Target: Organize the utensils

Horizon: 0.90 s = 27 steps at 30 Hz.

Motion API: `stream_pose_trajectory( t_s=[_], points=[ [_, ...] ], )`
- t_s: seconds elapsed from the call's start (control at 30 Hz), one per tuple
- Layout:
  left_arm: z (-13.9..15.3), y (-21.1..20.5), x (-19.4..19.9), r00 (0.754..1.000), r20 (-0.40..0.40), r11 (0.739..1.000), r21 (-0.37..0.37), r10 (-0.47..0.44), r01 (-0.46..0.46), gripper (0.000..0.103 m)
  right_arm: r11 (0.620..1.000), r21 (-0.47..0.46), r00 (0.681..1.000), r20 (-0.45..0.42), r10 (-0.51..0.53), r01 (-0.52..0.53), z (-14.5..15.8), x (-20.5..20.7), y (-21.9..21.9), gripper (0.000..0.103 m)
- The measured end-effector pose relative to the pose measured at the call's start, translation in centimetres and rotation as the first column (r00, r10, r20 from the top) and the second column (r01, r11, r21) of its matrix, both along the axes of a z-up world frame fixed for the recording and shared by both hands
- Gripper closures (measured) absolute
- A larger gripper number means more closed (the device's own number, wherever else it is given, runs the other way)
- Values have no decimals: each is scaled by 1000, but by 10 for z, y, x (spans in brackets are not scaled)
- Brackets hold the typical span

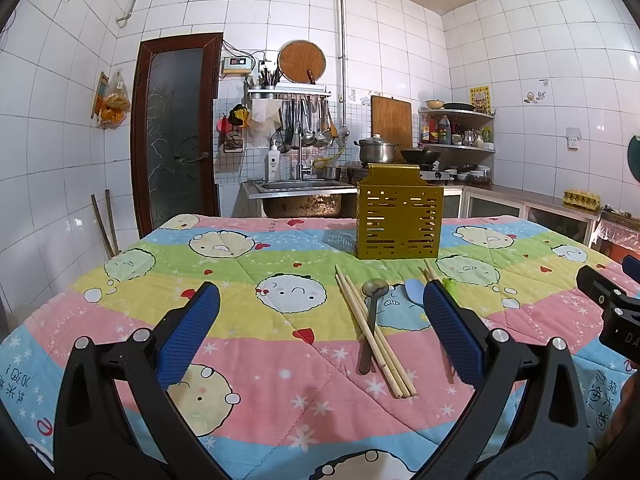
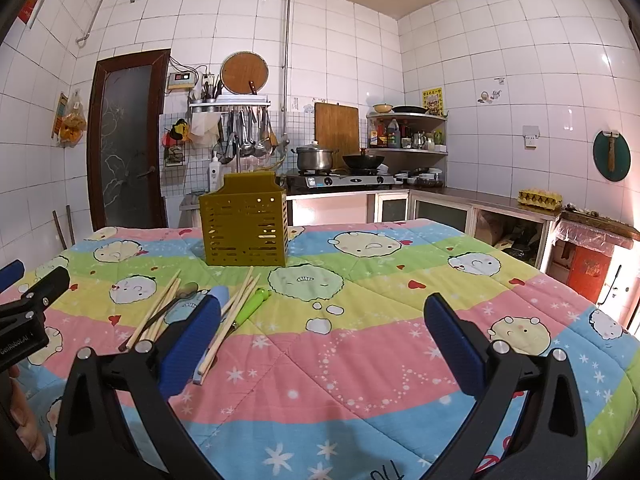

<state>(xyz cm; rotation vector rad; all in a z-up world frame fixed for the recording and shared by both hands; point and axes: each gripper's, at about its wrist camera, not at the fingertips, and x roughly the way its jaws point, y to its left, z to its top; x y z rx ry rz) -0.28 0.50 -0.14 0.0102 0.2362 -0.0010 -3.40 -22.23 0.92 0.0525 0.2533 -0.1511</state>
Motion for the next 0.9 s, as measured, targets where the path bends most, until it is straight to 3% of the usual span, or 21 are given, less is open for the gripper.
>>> stream_pose_trajectory(
  t_s=[0.9],
  points=[
    [0,-1,1,1000,-7,1000,9,3,-3,5,1000,-1,1000,-8,1,-1,0,1,0,4]
  ],
)
